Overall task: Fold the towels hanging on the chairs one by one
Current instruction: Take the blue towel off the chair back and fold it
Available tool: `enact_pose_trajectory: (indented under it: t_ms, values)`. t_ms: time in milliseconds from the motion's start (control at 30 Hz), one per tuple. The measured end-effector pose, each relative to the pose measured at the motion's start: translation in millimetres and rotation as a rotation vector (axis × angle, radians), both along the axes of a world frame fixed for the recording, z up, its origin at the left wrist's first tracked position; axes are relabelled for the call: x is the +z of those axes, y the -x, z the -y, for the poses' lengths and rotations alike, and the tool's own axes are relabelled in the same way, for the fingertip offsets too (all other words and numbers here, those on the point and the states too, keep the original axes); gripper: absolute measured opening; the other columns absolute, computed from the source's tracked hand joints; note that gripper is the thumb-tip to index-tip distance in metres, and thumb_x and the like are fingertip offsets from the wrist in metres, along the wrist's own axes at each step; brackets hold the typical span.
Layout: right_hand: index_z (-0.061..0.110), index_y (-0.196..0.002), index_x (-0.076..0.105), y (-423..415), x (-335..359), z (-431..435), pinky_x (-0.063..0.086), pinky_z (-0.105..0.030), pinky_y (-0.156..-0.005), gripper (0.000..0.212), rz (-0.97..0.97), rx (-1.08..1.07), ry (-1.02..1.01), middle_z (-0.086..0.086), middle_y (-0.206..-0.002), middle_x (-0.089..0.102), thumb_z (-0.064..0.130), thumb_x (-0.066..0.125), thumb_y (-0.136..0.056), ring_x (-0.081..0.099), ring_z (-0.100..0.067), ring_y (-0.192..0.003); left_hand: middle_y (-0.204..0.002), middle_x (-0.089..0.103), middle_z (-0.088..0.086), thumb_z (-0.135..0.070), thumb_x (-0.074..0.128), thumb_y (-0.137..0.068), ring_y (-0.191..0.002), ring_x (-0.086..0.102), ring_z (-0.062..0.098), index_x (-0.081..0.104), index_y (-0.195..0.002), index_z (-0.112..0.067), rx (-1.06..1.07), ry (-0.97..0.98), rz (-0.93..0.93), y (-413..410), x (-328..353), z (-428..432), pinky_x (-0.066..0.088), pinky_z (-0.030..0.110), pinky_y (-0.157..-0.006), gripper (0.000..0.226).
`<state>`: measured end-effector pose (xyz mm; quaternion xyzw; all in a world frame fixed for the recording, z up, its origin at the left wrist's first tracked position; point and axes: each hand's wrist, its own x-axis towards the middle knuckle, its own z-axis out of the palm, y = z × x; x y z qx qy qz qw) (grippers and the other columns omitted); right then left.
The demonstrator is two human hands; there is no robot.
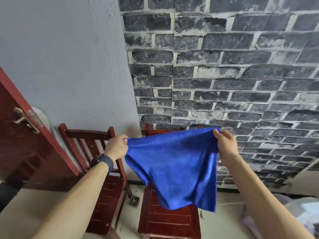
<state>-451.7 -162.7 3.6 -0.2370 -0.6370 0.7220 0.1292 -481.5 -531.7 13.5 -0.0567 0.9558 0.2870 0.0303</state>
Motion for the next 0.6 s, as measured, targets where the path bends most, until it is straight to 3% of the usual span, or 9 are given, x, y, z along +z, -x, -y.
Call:
enact_pose_trajectory:
  t_ms: [67, 133, 200, 300, 367, 467, 533, 600]
  values:
    - [0.017, -0.08, 0.061, -8, -9, 9, 0.043, -0.031, -0.067, 0.018, -0.009, 0.074, 0.065, -0.006, -0.076, 0.058, 0.021, 0.063, -0.097, 0.054, -0.021, -0.074, -0.107, 0.063, 0.017, -0.016, 0.041, -0.104, -0.099, 0.063, 0.035, 0.058, -0.099, -0.018, 0.169, -0.489, 0.066, 1, 2, -8, 0.055, 0.043, -0.077, 0.018]
    - [0.015, -0.086, 0.063, -12, -13, 15, 0.047, -0.029, -0.062, 0.016, 0.028, 0.121, 0.225, -0.004, -0.076, 0.063, 0.024, 0.061, -0.099, 0.059, -0.016, -0.067, -0.094, 0.061, 0.012, -0.014, 0.043, -0.105, -0.083, 0.06, 0.027, 0.058, -0.107, -0.012, 0.343, -0.979, 0.113, 2, 6, -21, 0.052, 0.037, -0.068, 0.015]
    - [0.012, -0.095, 0.069, -11, -13, 12, 0.053, -0.034, -0.076, 0.02, 0.104, 0.19, 0.433, -0.006, -0.084, 0.069, 0.031, 0.062, -0.098, 0.066, -0.019, -0.078, -0.084, 0.058, 0.009, -0.009, 0.046, -0.104, -0.072, 0.056, 0.02, 0.059, -0.104, -0.009, 0.361, -1.112, 0.132, 6, 12, -24, 0.051, 0.03, -0.059, 0.013]
    - [0.007, -0.111, 0.07, -5, -17, 8, 0.05, -0.043, -0.098, 0.038, 0.216, 0.293, 0.454, -0.01, -0.102, 0.073, 0.039, 0.068, -0.091, 0.067, -0.027, -0.1, -0.088, 0.062, 0.008, -0.011, 0.052, -0.101, -0.078, 0.064, 0.018, 0.063, -0.101, -0.01, 0.191, -1.152, 0.285, 8, 21, -22, 0.052, 0.029, -0.068, 0.01]
    - [0.007, -0.112, 0.069, 0, -23, 10, 0.054, -0.039, -0.088, 0.034, 0.235, 0.253, 0.414, -0.01, -0.103, 0.071, 0.033, 0.071, -0.091, 0.067, -0.026, -0.097, -0.095, 0.068, 0.01, 0.0, 0.06, -0.093, -0.088, 0.07, 0.021, 0.066, -0.108, -0.011, 0.021, -1.094, 0.366, 10, 25, -17, 0.055, 0.031, -0.077, 0.02]
    - [0.013, -0.096, 0.063, 7, -24, 8, 0.05, -0.031, -0.064, 0.002, 0.168, 0.131, 0.33, -0.006, -0.09, 0.066, 0.012, 0.065, -0.095, 0.063, -0.018, -0.078, -0.11, 0.069, 0.022, 0.012, 0.067, -0.079, -0.099, 0.068, 0.028, 0.072, -0.112, -0.024, -0.111, -0.697, 0.311, 19, 21, -6, 0.056, 0.037, -0.088, 0.049]
    - [0.021, -0.104, 0.062, 13, -27, 2, 0.051, -0.032, -0.064, 0.018, 0.109, 0.08, 0.251, -0.006, -0.091, 0.065, 0.005, 0.064, -0.095, 0.062, -0.017, -0.077, -0.107, 0.071, 0.019, -0.007, 0.075, -0.07, -0.101, 0.067, 0.026, 0.076, -0.095, -0.038, -0.102, -0.413, 0.151, 29, 15, 2, 0.051, 0.043, -0.099, 0.04]
    - [0.031, -0.12, 0.061, 13, -27, -3, 0.055, -0.035, -0.072, 0.04, 0.062, 0.06, 0.13, -0.006, -0.096, 0.065, 0.003, 0.066, -0.092, 0.063, -0.018, -0.08, -0.099, 0.075, 0.004, -0.024, 0.077, -0.063, -0.103, 0.068, 0.023, 0.076, -0.084, -0.046, -0.048, -0.349, 0.059, 40, 4, 9, 0.052, 0.046, -0.098, 0.03]
